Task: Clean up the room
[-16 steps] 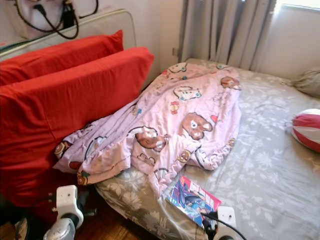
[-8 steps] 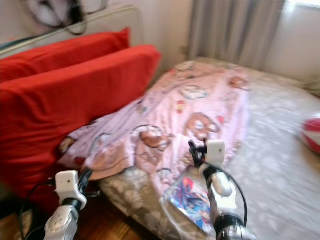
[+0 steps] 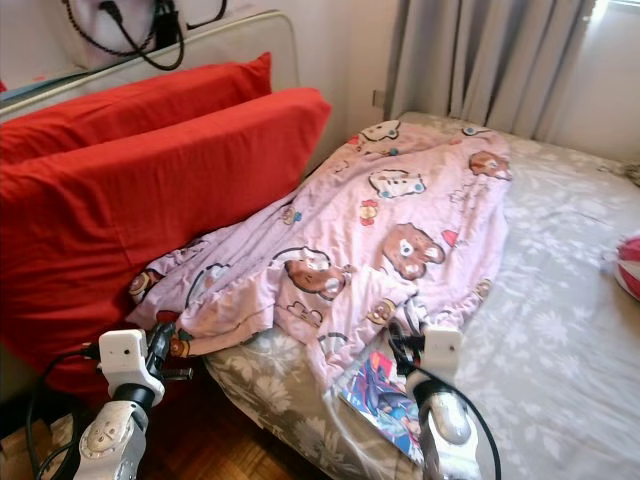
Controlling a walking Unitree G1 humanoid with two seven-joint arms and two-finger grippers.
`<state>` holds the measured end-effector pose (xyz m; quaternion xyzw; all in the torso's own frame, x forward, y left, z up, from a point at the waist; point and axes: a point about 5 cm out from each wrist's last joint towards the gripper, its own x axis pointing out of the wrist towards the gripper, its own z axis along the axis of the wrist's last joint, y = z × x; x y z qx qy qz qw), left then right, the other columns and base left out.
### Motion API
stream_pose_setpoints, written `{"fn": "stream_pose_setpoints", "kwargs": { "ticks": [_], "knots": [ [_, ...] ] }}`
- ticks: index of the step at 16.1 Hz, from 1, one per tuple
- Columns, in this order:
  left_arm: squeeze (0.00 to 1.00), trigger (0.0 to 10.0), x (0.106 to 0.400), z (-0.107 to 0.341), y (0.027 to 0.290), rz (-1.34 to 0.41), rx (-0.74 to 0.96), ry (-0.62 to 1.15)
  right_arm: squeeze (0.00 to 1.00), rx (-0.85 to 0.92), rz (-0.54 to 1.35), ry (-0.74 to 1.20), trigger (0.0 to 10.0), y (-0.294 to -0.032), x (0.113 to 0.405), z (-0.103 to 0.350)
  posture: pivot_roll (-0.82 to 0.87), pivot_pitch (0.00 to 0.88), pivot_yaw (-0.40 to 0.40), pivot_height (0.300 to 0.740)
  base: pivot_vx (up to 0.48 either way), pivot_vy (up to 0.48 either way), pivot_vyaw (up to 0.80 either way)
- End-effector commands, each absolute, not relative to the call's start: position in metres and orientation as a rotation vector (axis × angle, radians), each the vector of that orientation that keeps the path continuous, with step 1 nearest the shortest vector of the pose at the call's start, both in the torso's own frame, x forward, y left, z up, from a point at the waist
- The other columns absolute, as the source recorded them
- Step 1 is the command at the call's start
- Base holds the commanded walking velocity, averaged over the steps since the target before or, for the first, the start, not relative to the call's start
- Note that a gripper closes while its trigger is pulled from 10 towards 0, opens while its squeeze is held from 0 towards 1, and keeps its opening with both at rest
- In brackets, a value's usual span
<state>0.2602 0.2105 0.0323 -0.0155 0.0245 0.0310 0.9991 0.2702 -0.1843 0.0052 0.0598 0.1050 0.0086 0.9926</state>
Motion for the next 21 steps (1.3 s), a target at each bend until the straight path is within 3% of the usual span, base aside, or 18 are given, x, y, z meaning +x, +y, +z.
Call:
{"fn": "stream_pose_setpoints", "kwargs": {
  "ticks": [1, 6, 13, 17, 21],
  "knots": [
    [0.00, 10.0, 0.260, 0.034, 0.211, 0.056, -0.026, 0.052, 0.00, 0.107, 0.005, 0.203, 10.0, -0.185, 0.275, 0.010, 0.04, 0.000, 0.038, 0.740, 0.000, 0.000, 0.00],
    [0.00, 10.0, 0.260, 0.036, 0.208, 0.051, -0.030, 0.052, 0.00, 0.088, 0.001, 0.212, 10.0, -0.188, 0.280, 0.013, 0.04, 0.000, 0.027, 0.707, 0.000, 0.000, 0.00],
    [0.00, 10.0, 0.259, 0.034, 0.209, 0.054, -0.030, 0.064, 0.00, 0.086, -0.017, 0.248, 10.0, -0.186, 0.282, 0.012, 0.05, 0.000, 0.024, 0.707, 0.000, 0.000, 0.00],
    [0.00, 10.0, 0.259, 0.035, 0.209, 0.056, -0.031, 0.066, 0.00, 0.103, 0.001, 0.207, 10.0, -0.181, 0.284, 0.016, 0.05, 0.000, 0.024, 0.667, 0.000, 0.000, 0.00],
    [0.00, 10.0, 0.260, 0.035, 0.208, 0.055, -0.032, 0.067, 0.00, 0.100, 0.007, 0.209, 10.0, -0.180, 0.285, 0.017, 0.05, 0.000, 0.023, 0.667, 0.000, 0.000, 0.00]
  ]
}}
